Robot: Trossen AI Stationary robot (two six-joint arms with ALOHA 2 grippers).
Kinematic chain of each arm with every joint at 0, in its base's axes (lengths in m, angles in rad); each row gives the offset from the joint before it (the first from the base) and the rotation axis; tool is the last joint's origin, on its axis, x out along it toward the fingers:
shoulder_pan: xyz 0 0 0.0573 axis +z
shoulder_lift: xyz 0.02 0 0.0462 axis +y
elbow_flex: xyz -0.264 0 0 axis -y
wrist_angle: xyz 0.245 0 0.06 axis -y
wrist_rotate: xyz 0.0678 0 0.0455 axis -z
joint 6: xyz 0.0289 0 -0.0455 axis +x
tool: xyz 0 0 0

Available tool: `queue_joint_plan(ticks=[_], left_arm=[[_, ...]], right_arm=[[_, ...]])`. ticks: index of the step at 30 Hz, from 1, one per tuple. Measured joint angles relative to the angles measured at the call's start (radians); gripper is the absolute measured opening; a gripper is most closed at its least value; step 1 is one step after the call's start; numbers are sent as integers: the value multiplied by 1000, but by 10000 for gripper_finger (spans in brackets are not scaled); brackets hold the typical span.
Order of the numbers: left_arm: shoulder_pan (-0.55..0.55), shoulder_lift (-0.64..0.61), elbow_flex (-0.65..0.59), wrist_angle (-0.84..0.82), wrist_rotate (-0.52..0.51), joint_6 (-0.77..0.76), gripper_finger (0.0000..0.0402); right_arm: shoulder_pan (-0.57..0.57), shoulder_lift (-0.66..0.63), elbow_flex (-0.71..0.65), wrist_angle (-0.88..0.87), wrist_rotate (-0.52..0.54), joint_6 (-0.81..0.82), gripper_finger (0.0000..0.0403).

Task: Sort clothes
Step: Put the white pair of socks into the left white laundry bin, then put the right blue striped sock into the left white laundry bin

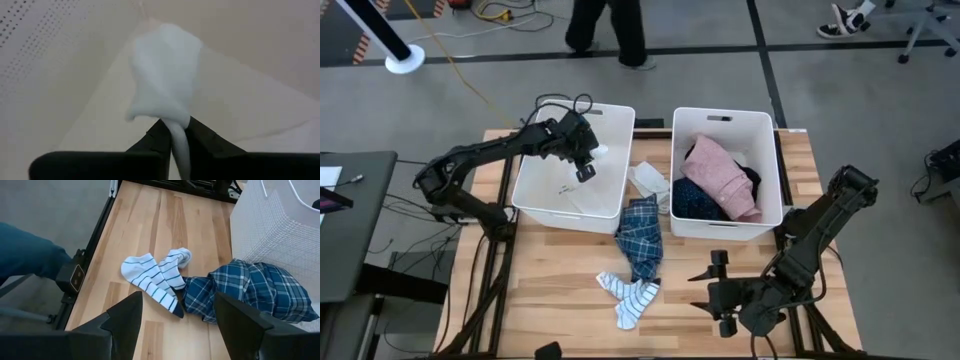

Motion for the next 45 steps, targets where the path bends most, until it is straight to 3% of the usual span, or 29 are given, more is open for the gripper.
queue_joint_plan(ticks=[9,17,35,45], left_arm=[[0,-40,0,-5,0,-39,139],[-2,-189,0,-3,0,-75,205],[-121,-668,0,-77,53,-144,208],[-232,-817,0,-210,53,-199,208]], right_arm=[[0,0,0,3,0,16,260],[0,0,0,3,0,17,260],[-2,0,0,26,1,18,260],[-3,0,0,51,1,15,260]])
